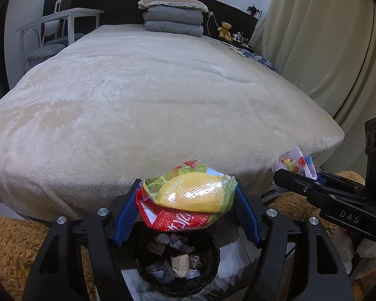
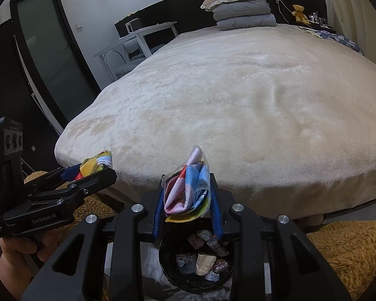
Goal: Collect trash
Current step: 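Carry the chip bag and blue cup down over the black bin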
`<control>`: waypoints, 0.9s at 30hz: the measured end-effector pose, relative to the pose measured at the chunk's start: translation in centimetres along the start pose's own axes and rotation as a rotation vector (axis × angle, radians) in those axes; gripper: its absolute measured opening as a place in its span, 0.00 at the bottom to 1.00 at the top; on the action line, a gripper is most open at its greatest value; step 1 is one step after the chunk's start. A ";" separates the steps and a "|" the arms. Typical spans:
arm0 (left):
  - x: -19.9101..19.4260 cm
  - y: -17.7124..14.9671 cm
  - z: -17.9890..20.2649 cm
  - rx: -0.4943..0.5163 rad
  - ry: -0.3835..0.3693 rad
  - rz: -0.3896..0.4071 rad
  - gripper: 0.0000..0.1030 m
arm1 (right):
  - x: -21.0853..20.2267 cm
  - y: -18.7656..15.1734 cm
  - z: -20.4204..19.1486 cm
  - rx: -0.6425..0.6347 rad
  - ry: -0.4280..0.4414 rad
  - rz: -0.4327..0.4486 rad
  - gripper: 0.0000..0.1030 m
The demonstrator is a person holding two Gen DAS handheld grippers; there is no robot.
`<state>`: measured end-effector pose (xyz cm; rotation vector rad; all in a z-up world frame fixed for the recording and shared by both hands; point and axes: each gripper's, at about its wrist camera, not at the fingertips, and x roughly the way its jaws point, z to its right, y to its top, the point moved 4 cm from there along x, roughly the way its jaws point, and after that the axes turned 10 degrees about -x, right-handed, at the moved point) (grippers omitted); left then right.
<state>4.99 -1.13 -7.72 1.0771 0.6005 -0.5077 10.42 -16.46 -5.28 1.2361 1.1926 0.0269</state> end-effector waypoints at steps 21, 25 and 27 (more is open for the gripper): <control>2.5 -4.4 0.1 -0.001 0.006 -0.174 0.66 | 2.7 -4.2 -0.2 0.031 0.018 -0.202 0.31; 2.9 -4.9 0.1 0.009 0.014 -0.205 0.66 | 3.4 -4.6 0.0 0.035 0.014 -0.234 0.31; 3.3 -5.3 0.1 0.019 0.021 -0.229 0.66 | 3.8 -4.8 0.1 0.041 0.020 -0.249 0.31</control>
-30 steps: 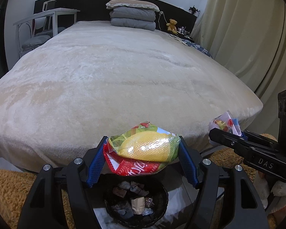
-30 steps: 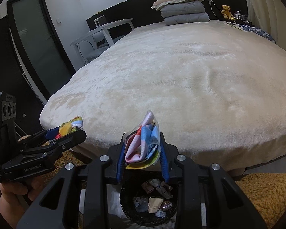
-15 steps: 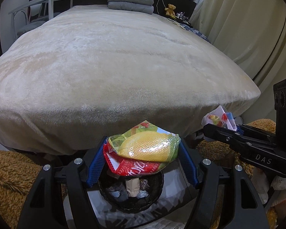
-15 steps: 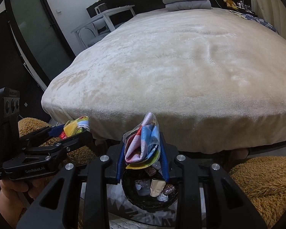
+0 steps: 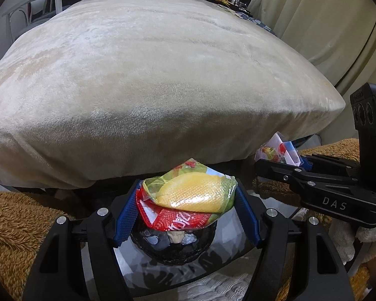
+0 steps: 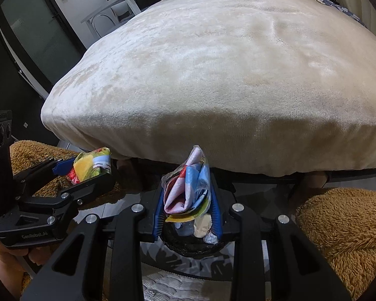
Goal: Collect trash
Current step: 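Carry the chip bag and blue cup down over the black bin, then open both tools to drop the chip bag and blue cup into the bin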
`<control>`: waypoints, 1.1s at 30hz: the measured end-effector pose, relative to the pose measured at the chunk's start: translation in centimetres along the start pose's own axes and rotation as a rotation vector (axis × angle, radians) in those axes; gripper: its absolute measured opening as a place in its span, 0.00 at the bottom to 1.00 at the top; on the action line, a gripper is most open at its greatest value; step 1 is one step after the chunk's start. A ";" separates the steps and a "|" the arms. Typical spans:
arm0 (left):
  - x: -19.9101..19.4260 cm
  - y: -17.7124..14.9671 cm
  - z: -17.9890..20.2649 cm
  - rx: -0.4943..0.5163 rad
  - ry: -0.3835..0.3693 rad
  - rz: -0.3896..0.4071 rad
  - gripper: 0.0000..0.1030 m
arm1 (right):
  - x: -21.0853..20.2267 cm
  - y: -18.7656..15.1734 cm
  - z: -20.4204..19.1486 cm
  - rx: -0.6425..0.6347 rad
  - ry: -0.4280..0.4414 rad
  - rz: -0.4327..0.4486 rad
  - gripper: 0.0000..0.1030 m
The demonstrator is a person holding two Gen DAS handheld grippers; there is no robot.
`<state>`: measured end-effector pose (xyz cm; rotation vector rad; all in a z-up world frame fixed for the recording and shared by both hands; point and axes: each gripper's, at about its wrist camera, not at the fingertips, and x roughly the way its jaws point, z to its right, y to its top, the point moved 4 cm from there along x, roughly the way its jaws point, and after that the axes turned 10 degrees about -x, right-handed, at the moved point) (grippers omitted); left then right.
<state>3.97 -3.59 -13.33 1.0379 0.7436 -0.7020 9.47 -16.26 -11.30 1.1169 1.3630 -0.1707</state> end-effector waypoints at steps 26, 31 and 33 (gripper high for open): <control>7.2 -3.3 -2.6 -0.097 0.090 -0.347 0.68 | 8.3 -2.6 2.2 0.187 0.067 -0.393 0.33; 7.1 -3.1 -2.6 -0.092 0.098 -0.333 0.84 | 8.4 -2.8 2.7 0.220 0.056 -0.380 0.49; 7.2 -3.1 -2.6 -0.095 0.104 -0.333 0.85 | 8.3 -2.9 3.1 0.239 0.049 -0.378 0.52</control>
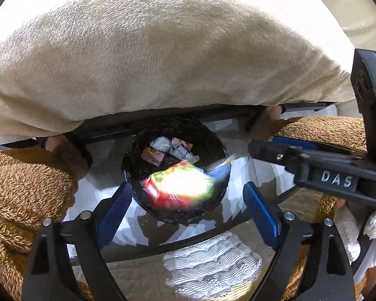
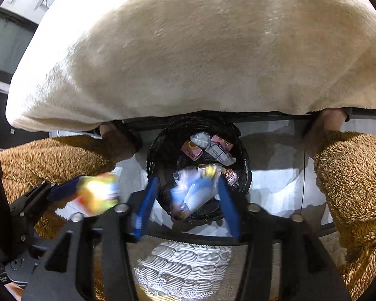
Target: Collect trash
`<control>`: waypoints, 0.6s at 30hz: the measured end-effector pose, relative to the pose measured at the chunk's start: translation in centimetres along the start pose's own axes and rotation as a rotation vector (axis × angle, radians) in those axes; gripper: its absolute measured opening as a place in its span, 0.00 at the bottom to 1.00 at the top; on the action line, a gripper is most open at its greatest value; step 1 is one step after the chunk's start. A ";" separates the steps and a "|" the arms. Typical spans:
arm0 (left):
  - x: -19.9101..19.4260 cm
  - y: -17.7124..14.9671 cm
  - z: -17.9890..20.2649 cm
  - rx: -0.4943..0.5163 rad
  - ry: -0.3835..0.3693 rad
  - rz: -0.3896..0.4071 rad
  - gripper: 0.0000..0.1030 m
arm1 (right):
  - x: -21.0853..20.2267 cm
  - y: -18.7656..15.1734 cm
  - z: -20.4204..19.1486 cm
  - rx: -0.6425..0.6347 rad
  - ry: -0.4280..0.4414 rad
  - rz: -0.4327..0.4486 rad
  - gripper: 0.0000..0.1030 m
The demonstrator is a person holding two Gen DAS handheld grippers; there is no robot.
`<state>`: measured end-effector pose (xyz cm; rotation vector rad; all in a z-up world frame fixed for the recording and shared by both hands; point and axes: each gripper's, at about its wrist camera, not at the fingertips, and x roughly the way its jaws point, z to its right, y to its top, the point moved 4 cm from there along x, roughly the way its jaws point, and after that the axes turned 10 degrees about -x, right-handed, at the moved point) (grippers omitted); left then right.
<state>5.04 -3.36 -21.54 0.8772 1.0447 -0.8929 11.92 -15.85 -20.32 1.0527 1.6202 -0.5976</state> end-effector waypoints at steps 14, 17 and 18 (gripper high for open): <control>-2.9 0.5 -0.1 0.007 -0.018 0.130 0.85 | -3.6 0.3 -0.5 -0.040 -0.041 0.174 0.52; -4.1 0.7 -0.2 0.005 -0.023 0.187 0.85 | -5.3 0.0 -1.2 -0.088 -0.055 0.242 0.52; -4.6 0.7 -0.2 0.004 -0.025 0.210 0.85 | -6.0 -0.1 -1.5 -0.105 -0.062 0.273 0.52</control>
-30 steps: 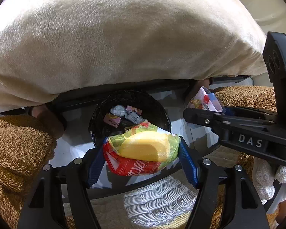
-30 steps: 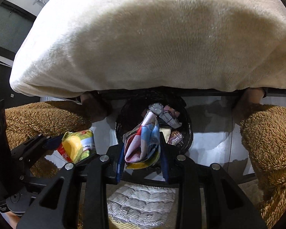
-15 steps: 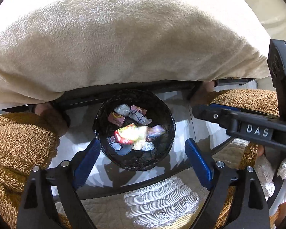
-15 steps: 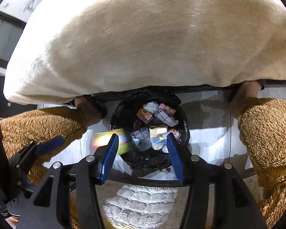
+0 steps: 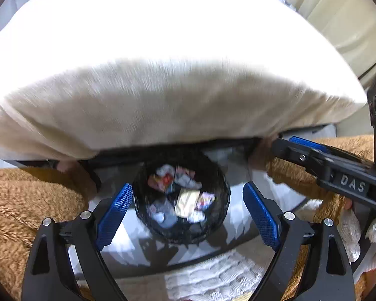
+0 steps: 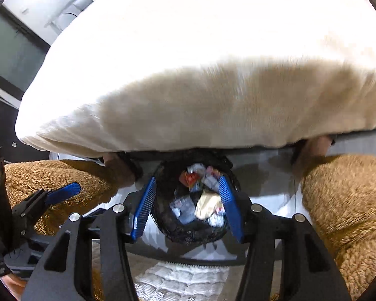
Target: Collect trash
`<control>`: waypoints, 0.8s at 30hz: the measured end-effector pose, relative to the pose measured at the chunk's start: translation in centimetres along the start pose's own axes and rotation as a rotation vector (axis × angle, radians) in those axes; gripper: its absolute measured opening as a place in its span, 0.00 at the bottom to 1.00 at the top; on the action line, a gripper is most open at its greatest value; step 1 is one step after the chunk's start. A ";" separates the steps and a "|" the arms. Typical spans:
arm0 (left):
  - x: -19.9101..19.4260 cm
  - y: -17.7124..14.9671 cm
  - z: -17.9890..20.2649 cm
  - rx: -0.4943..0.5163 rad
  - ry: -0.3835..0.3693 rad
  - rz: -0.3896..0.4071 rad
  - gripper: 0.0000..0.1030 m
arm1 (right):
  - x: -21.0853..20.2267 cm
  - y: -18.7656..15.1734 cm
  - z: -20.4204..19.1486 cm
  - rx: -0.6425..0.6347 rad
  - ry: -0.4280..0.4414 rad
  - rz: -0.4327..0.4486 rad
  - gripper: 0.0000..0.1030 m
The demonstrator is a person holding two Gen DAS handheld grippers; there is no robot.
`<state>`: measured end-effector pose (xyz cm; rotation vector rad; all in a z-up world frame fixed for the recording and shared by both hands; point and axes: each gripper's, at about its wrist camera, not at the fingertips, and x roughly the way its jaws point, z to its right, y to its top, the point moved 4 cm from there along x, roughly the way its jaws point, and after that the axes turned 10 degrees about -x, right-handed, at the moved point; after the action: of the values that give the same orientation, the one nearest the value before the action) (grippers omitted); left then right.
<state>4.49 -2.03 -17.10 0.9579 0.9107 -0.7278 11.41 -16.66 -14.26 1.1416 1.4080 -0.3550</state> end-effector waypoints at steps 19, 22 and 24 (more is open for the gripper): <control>-8.3 2.4 1.7 0.101 -0.057 0.398 0.85 | -8.2 2.5 -1.4 -0.125 -0.039 0.424 0.74; -9.1 2.5 2.0 0.113 -0.062 0.430 0.90 | -9.0 3.0 -1.3 -0.131 -0.047 0.453 0.89; -9.5 2.4 2.0 0.118 -0.066 0.454 0.93 | -9.5 3.3 -1.3 -0.150 -0.066 0.458 0.89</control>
<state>2.99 -1.76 -7.25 1.1868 0.5658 -0.4237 11.26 -18.06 -4.16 1.2739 1.0564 0.0380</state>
